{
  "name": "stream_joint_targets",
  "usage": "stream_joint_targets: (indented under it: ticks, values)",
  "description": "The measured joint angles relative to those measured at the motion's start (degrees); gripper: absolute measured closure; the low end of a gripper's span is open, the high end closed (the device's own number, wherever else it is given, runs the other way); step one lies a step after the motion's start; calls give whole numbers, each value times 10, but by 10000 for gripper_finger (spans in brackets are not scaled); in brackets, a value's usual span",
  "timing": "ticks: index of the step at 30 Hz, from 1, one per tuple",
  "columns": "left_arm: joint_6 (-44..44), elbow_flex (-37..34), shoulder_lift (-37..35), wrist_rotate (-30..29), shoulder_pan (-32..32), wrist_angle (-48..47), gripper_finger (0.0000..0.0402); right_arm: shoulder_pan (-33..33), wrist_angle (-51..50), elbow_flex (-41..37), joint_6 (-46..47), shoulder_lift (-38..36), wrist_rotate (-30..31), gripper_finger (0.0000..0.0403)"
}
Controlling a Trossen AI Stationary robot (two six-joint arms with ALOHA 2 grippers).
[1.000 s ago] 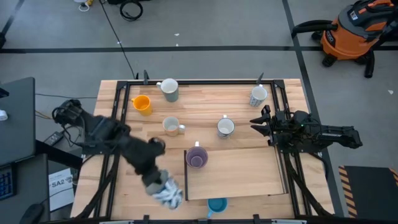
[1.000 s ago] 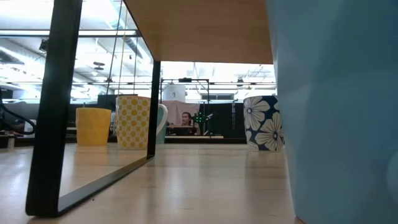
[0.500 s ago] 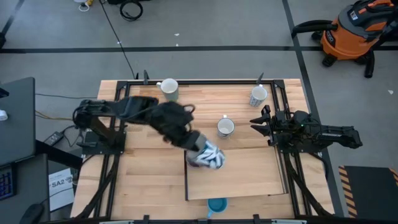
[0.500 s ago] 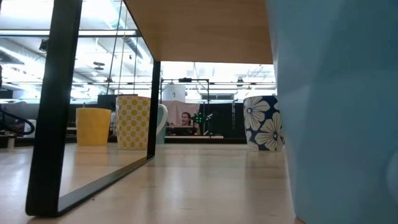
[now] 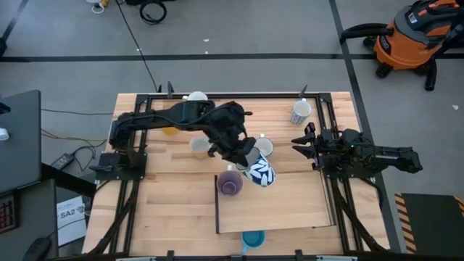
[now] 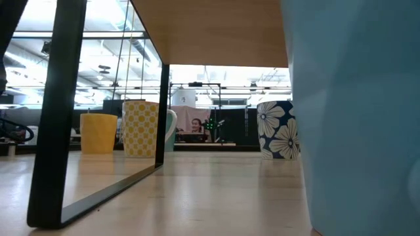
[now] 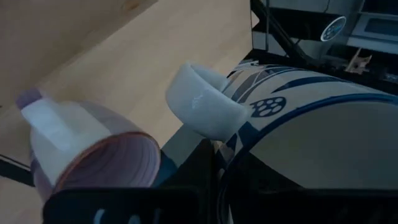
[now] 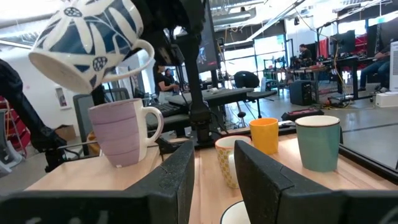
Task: Place coffee mugs
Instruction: Put the bottom white blue patterned mug on the shelf
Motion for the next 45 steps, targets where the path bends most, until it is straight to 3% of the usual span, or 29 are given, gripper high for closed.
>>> stream_joint_targets:
  ticks: [17, 24, 38, 45]
  values:
    - [-12, 33, 8, 9, 24, -29, 373, 0, 0, 0, 0, 0, 0, 282]
    - [2, 81, 8, -54, 13, -43, 373, 0, 0, 0, 0, 0, 0, 282]
    - [46, 82, 8, -152, -15, -131, 373, 0, 60, 0, 37, 0, 0, 282]
    - [45, 81, 33, -153, -38, -108, 373, 3, 101, 0, 39, 3, -9, 282]
